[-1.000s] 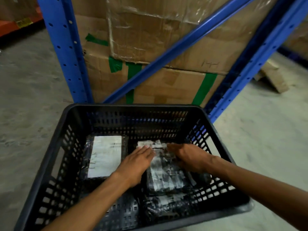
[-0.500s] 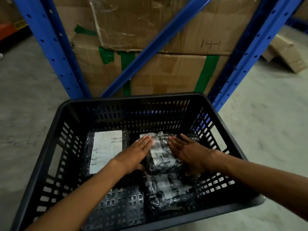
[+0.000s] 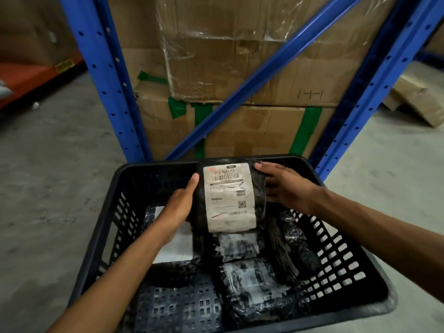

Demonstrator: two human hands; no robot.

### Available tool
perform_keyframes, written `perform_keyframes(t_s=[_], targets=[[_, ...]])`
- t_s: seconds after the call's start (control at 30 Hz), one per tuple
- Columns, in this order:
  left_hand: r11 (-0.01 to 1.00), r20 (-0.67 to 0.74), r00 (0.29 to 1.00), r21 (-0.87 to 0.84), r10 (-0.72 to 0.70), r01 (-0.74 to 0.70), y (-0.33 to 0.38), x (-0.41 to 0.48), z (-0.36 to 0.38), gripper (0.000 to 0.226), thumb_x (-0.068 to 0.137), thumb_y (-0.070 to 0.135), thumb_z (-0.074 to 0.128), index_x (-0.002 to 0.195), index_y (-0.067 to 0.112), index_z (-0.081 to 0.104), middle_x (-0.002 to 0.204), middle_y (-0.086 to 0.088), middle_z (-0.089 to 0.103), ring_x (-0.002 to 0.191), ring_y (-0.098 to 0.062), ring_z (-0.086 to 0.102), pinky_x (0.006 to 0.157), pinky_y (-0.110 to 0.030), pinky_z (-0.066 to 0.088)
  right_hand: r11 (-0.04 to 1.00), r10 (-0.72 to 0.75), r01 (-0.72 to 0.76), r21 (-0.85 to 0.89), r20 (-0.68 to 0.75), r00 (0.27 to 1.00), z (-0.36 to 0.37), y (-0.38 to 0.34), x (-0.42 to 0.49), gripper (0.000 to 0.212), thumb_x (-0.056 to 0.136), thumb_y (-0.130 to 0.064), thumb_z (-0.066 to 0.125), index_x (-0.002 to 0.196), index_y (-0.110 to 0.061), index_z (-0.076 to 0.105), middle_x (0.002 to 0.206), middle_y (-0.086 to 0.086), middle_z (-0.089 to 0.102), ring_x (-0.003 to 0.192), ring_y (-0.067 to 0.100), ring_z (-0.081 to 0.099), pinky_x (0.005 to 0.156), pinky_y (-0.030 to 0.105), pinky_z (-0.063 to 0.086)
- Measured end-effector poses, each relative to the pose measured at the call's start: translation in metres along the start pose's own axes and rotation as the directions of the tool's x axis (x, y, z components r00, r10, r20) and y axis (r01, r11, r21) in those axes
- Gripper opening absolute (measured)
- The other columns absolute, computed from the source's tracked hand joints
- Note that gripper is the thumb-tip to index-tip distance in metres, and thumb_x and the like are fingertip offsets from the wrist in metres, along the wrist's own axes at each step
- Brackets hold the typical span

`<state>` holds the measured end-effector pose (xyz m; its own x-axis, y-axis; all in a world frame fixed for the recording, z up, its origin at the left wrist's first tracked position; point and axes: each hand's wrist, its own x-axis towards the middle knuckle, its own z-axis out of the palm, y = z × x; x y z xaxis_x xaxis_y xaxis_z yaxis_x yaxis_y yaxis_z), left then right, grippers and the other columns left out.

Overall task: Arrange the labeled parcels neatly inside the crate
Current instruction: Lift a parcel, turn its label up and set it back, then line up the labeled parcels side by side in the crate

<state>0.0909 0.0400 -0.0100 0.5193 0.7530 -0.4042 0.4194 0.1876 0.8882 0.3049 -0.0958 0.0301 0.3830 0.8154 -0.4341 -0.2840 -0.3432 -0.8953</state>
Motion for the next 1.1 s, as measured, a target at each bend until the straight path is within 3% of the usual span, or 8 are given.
perform_keyframes(t_s=[0.27,0.4,0.57,0.67,0.73,0.9,1.0,1.1], targets=[[0.985,-0.134,0.981,-0.117,-0.141,0.126,-0.037,-0.035,-0.042,0.056,0.092,0.045,0.059,0.136,0.012,0.055,0.128,-0.01,0.068,0.112,-0.027,0.066,0.101,-0.038,0.051,0.995,0.014,-0.01,-0.098,0.038,0.999,0.11,0.051,0.007,0.045,0.086,0.001,0.07,0.125,-0.02,0.061,0.117,0.005,0.074,0.098,0.017,0.073,0.073,0.029,0.06],[0.981,-0.352,0.929,0.109,-0.112,0.16,-0.044,-0.033,-0.061,0.066,0.092,0.053,0.053,0.142,0.011,0.045,0.139,-0.011,0.059,0.125,-0.031,0.059,0.105,-0.039,0.047,0.991,-0.011,0.015,-0.133,0.031,0.999,0.138,0.064,0.023,0.043,0.089,-0.004,0.068,0.13,-0.012,0.059,0.121,0.008,0.071,0.101,0.021,0.071,0.076,0.027,0.061],[0.922,-0.243,0.97,0.379,0.012,0.083,-0.053,-0.016,-0.062,0.068,0.098,0.033,0.052,0.156,0.016,0.023,0.15,-0.011,0.048,0.133,-0.029,0.051,0.11,-0.041,0.043,0.865,-0.015,-0.005,-0.502,-0.035,0.999,0.161,0.082,0.042,0.059,0.093,-0.018,0.065,0.146,-0.012,0.041,0.138,0.012,0.06,0.124,0.028,0.059,0.107,0.043,0.047],[0.753,-0.22,0.975,0.644,0.016,0.133,-0.065,-0.007,-0.055,0.076,0.1,0.032,0.046,0.16,0.015,0.003,0.161,-0.016,0.025,0.144,-0.032,0.034,0.115,-0.043,0.035,0.766,0.076,-0.062,-0.64,-0.006,0.997,0.162,0.091,0.044,0.097,0.092,-0.036,0.063,0.157,-0.015,-0.005,0.143,0.006,0.055,0.128,0.027,0.055,0.107,0.037,0.046],[0.721,-0.205,0.979,0.677,-0.004,0.145,-0.066,-0.007,-0.055,0.076,0.101,0.034,0.044,0.16,0.015,-0.001,0.163,-0.017,0.018,0.147,-0.032,0.029,0.114,-0.043,0.033,0.754,0.081,-0.045,-0.655,0.026,0.996,0.155,0.087,0.045,0.09,0.092,-0.037,0.063,0.157,-0.019,0.004,0.137,0.0,0.058,0.121,0.021,0.059,0.096,0.025,0.052],[0.545,-0.221,0.944,0.837,0.243,0.056,-0.05,-0.025,-0.043,0.079,0.094,0.028,0.055,0.158,0.01,0.013,0.163,-0.023,0.013,0.147,-0.035,0.028,0.116,-0.041,0.033,0.202,-0.046,0.202,-0.958,0.197,0.979,0.118,0.052,0.032,0.069,0.099,-0.042,0.046,0.156,-0.017,0.017,0.144,0.013,0.054,0.128,0.032,0.054,0.104,0.033,0.042],[0.454,-0.031,0.905,0.872,0.423,-0.182,-0.032,-0.036,-0.017,0.074,0.092,0.025,0.058,0.157,0.012,0.023,0.163,-0.016,0.019,0.149,-0.031,0.025,0.118,-0.038,0.029,-0.129,-0.055,0.331,-0.935,0.34,0.939,0.084,0.046,0.014,0.06,0.096,-0.037,0.051,0.152,-0.026,0.031,0.146,0.01,0.053,0.127,0.031,0.054,0.101,0.038,0.048],[0.425,0.276,0.879,0.792,0.389,-0.437,-0.023,-0.045,0.015,0.058,0.089,0.025,0.06,0.144,0.013,0.046,0.142,-0.01,0.047,0.132,-0.027,0.046,0.105,-0.039,0.045,-0.188,0.05,0.352,-0.917,0.349,0.936,0.054,0.046,-0.01,0.054,0.091,-0.026,0.059,0.144,-0.023,0.048,0.137,0.007,0.061,0.122,0.026,0.06,0.098,0.035,0.05]])
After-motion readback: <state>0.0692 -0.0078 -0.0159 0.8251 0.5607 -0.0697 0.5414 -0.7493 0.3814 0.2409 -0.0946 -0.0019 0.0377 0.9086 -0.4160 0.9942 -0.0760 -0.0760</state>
